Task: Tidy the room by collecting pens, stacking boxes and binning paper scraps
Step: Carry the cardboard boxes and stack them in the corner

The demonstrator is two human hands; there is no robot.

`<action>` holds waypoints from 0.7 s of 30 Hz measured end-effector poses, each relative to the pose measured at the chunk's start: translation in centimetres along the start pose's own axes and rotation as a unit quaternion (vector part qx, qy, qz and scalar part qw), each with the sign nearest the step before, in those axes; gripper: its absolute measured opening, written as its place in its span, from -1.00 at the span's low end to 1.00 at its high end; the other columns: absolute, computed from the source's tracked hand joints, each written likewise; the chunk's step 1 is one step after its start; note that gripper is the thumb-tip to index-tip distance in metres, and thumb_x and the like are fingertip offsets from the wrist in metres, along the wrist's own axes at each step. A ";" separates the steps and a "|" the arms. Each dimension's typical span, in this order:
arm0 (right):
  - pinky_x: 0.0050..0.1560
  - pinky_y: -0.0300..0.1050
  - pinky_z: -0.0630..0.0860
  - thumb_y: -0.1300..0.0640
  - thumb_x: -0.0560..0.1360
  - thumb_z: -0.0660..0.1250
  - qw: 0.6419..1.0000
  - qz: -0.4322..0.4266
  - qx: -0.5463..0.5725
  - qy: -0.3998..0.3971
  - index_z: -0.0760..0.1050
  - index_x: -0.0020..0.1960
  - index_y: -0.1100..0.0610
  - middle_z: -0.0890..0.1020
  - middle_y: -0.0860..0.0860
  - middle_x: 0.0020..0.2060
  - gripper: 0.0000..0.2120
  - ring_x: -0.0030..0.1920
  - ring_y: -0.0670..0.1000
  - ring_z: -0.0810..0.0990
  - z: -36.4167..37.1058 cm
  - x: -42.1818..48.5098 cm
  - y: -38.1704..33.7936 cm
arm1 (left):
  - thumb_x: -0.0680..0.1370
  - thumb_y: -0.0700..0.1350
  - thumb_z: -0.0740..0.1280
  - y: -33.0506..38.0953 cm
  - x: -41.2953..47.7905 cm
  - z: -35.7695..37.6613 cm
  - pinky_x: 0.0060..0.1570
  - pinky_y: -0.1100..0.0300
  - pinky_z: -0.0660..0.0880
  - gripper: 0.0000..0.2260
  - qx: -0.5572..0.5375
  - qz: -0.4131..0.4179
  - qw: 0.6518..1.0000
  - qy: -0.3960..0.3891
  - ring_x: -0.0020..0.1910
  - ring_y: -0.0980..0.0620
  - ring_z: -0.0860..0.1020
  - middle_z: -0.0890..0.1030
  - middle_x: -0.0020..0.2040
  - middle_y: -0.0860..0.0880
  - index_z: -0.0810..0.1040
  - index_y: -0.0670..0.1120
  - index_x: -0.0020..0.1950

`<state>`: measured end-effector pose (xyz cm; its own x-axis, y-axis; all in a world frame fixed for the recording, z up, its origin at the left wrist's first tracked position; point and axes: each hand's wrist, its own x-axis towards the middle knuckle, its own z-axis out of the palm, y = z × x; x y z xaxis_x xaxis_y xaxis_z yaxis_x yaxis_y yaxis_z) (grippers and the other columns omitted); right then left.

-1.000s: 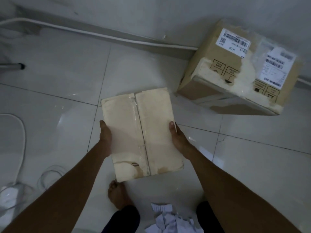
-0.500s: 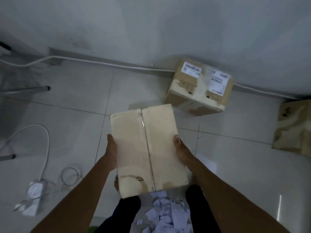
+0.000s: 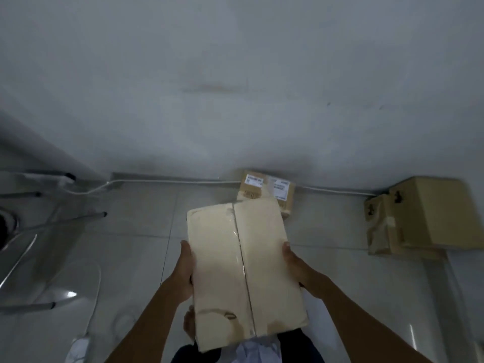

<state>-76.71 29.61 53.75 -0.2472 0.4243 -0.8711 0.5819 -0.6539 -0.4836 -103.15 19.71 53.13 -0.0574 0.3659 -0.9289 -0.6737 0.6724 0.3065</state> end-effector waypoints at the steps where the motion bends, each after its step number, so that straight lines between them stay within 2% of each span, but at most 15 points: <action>1: 0.43 -0.09 0.19 -0.30 0.54 -0.17 1.000 -0.011 0.005 0.008 0.04 0.55 0.06 0.20 0.03 0.50 -0.31 0.47 0.02 0.24 -0.3 -1.4 -0.2 | 0.50 0.42 -0.15 0.2 -1.2 0.5 0.24 -0.11 0.45 -0.22 0.004 0.002 1.000 -0.008 0.18 -0.18 0.55 0.59 0.22 -0.20 0.45 -0.07 0.39; 5: 0.51 -0.04 0.07 -0.18 0.61 -0.16 0.993 -0.052 -0.029 0.098 0.06 0.54 0.14 0.14 0.10 0.53 -0.39 0.52 0.07 0.14 -1.8 -6.6 -1.3 | 0.51 0.40 -0.13 1.7 -6.4 3.6 0.13 -0.09 0.49 -0.24 0.033 0.012 0.999 -0.038 0.09 -0.18 0.58 0.58 0.22 -0.22 0.43 -0.09 0.41; 8: 0.49 -0.02 0.14 -0.23 0.60 -0.15 0.988 -0.046 -0.034 0.142 0.16 0.52 0.19 0.23 0.17 0.49 -0.34 0.49 0.13 0.21 -3.1 -9.5 -2.5 | 0.51 0.41 -0.15 2.6 -9.2 6.0 0.10 -0.06 0.51 -0.21 0.060 0.028 0.996 -0.055 0.07 -0.16 0.60 0.63 0.12 -0.21 0.45 -0.12 0.39; 10: 0.36 -0.03 0.30 -0.30 0.56 -0.15 0.982 -0.033 -0.021 0.182 0.28 0.47 0.21 0.43 0.22 0.36 -0.26 0.37 0.17 0.40 -4.3 -11.4 -3.4 | 0.49 0.43 -0.18 3.3 -10.9 7.7 -0.03 0.02 0.56 -0.19 0.097 0.041 0.992 -0.068 0.03 -0.14 0.62 0.67 0.03 -0.17 0.48 -0.10 0.35; 12: 0.11 -0.07 0.39 -0.38 0.50 -0.16 0.976 -0.024 -0.011 0.216 0.43 0.36 0.25 0.57 0.19 0.05 -0.16 0.10 0.13 0.53 -5.3 -12.9 -3.9 | 0.46 0.45 -0.21 4.0 -12.5 9.0 -0.08 0.05 0.59 -0.16 0.146 0.047 0.984 -0.085 0.02 -0.13 0.64 0.69 0.01 -0.17 0.51 -0.08 0.31; 13: 0.05 -0.07 0.39 -0.40 0.49 -0.16 0.972 -0.021 -0.005 0.233 0.47 0.32 0.25 0.57 0.18 0.01 -0.14 0.05 0.12 0.54 -5.7 -13.5 -4.0 | 0.45 0.45 -0.22 4.4 -13.1 9.6 -0.09 0.05 0.60 -0.16 0.171 0.052 0.979 -0.093 0.02 -0.12 0.65 0.70 0.02 -0.15 0.52 -0.07 0.30; 16: 0.08 -0.05 0.41 -0.41 0.49 -0.14 0.958 -0.020 0.011 0.285 0.50 0.26 0.26 0.58 0.25 0.15 -0.14 0.11 0.17 0.56 -6.0 -14.7 -4.1 | 0.44 0.46 -0.21 5.2 -14.4 11.1 -0.25 0.15 0.62 -0.22 0.233 0.080 0.964 -0.103 -0.13 0.01 0.70 0.73 -0.08 -0.03 0.50 0.02 0.28; 17: 0.06 -0.07 0.39 -0.41 0.49 -0.14 0.954 -0.022 0.012 0.300 0.50 0.25 0.26 0.57 0.25 0.16 -0.15 0.13 0.18 0.55 -5.9 -15.1 -4.1 | 0.45 0.46 -0.18 5.4 -14.8 11.5 -0.26 0.16 0.62 -0.26 0.250 0.086 0.958 -0.107 -0.13 0.02 0.69 0.72 -0.07 -0.01 0.48 0.04 0.30; 20: 0.06 -0.06 0.37 -0.41 0.50 -0.14 0.942 -0.019 0.006 0.336 0.50 0.24 0.27 0.55 0.27 0.19 -0.16 0.15 0.19 0.54 -5.9 -16.3 -3.9 | 0.50 0.38 0.08 5.8 -15.6 12.8 0.10 -0.01 0.57 -0.37 0.278 0.130 0.946 -0.106 0.12 -0.08 0.60 0.59 0.24 -0.07 0.34 0.04 0.45; 21: 0.06 -0.05 0.37 -0.41 0.50 -0.14 0.939 -0.017 0.010 0.344 0.50 0.23 0.27 0.55 0.27 0.18 -0.16 0.14 0.19 0.54 -5.9 -16.8 -3.6 | 0.51 0.33 0.18 5.7 -15.8 13.1 0.15 -0.04 0.54 -0.38 0.286 0.141 0.943 -0.099 0.16 -0.09 0.57 0.55 0.28 -0.08 0.31 0.03 0.47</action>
<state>-70.08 28.54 70.66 0.2973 0.7451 -0.5970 0.5657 -0.6412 -0.5185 -96.47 26.22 72.25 0.0011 0.6565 -0.7543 -0.1420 0.7468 0.6498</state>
